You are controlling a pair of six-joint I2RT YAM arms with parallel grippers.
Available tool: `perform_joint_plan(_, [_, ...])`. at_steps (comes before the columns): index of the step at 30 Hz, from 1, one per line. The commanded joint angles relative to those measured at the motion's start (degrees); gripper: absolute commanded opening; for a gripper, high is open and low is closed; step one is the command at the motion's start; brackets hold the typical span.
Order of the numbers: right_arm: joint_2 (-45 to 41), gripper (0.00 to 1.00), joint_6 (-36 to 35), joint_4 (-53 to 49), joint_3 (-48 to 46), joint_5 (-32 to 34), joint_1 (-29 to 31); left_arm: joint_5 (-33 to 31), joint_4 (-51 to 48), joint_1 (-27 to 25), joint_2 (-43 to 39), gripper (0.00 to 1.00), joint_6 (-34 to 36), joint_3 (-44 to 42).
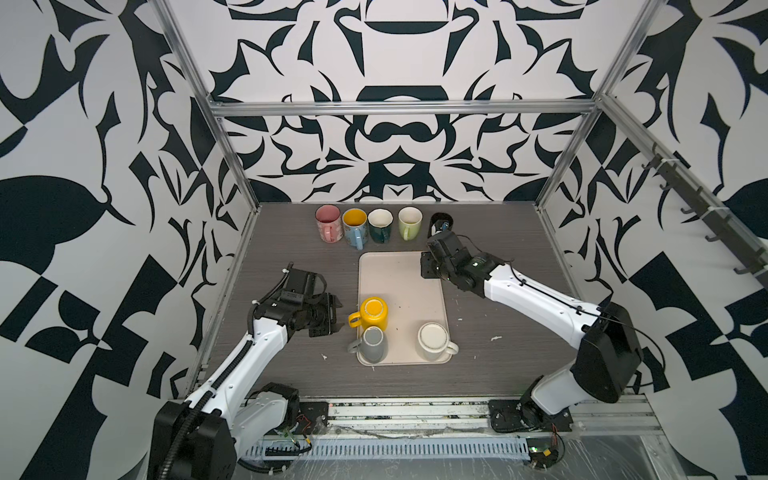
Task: Turn the mug right side up
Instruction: 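Open the left gripper and move it down onto the upside-down yellow mug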
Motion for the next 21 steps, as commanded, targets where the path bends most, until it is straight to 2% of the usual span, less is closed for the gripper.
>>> perform_joint_plan(1, [0.1, 0.54, 0.71, 0.18, 1.11, 0.27, -0.4, 1.35, 0.14, -0.79, 1.2, 0.51, -0.36, 1.19])
perform_joint_plan(14, [0.52, 0.54, 1.41, -0.07, 0.76, 0.2, -0.82, 2.02, 1.48, -4.89, 7.06, 0.49, 0.06, 3.07])
perform_joint_plan(21, [0.55, 0.54, 1.41, -0.16, 0.58, 0.2, -1.02, 3.03, 4.84, -5.96, 10.95, 0.41, -0.9, 3.45])
